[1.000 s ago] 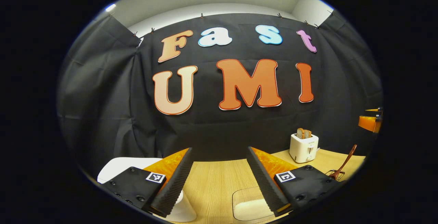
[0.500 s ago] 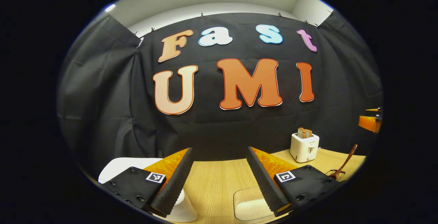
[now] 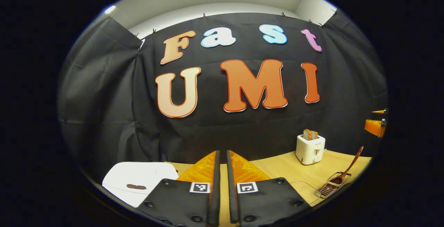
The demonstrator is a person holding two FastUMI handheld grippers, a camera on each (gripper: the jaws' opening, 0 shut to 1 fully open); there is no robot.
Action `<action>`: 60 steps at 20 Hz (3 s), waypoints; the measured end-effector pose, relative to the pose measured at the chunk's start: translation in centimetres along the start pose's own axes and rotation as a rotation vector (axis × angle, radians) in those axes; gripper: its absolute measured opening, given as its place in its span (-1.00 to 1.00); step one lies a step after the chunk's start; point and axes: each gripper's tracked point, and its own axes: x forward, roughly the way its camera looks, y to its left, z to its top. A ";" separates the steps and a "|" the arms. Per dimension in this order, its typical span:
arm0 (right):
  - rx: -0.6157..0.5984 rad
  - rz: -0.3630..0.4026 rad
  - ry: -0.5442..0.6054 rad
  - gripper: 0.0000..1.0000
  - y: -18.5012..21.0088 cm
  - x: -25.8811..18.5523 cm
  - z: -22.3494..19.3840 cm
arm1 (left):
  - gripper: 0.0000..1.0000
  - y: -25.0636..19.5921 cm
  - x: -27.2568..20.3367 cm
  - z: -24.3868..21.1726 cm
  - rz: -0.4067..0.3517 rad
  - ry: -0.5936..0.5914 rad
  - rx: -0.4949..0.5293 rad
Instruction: Close the left gripper, press the button to open the rice cooker; take a wooden spoon from the chopstick holder with the right hand, scoop a spoonful of rice and pour it into the rice cooker, then put the wooden spoon back into the chopstick holder.
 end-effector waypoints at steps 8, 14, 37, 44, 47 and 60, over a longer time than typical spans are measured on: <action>-0.033 0.021 0.006 0.93 0.6 0.6 -0.8 | -0.93 3.7 0.4 -1.2 0.051 0.126 -0.006; -0.030 0.030 0.024 0.93 0.5 0.8 -1.9 | -0.92 10.3 -0.2 -2.6 0.181 0.258 -0.052; -0.016 0.033 0.073 0.94 0.2 0.8 -4.0 | -0.92 18.9 -3.2 -12.3 0.313 0.576 -0.274; -0.002 0.017 0.086 0.93 -0.7 0.4 -4.2 | -0.92 19.9 -2.2 -9.2 0.337 0.508 -0.166; 0.000 0.004 0.090 0.94 -1.3 0.4 -4.5 | -0.92 20.6 -1.7 -5.0 0.384 0.384 -0.077; 0.068 0.020 0.143 0.94 -0.8 0.3 -6.1 | -0.92 16.0 -1.7 1.2 0.329 0.124 -0.024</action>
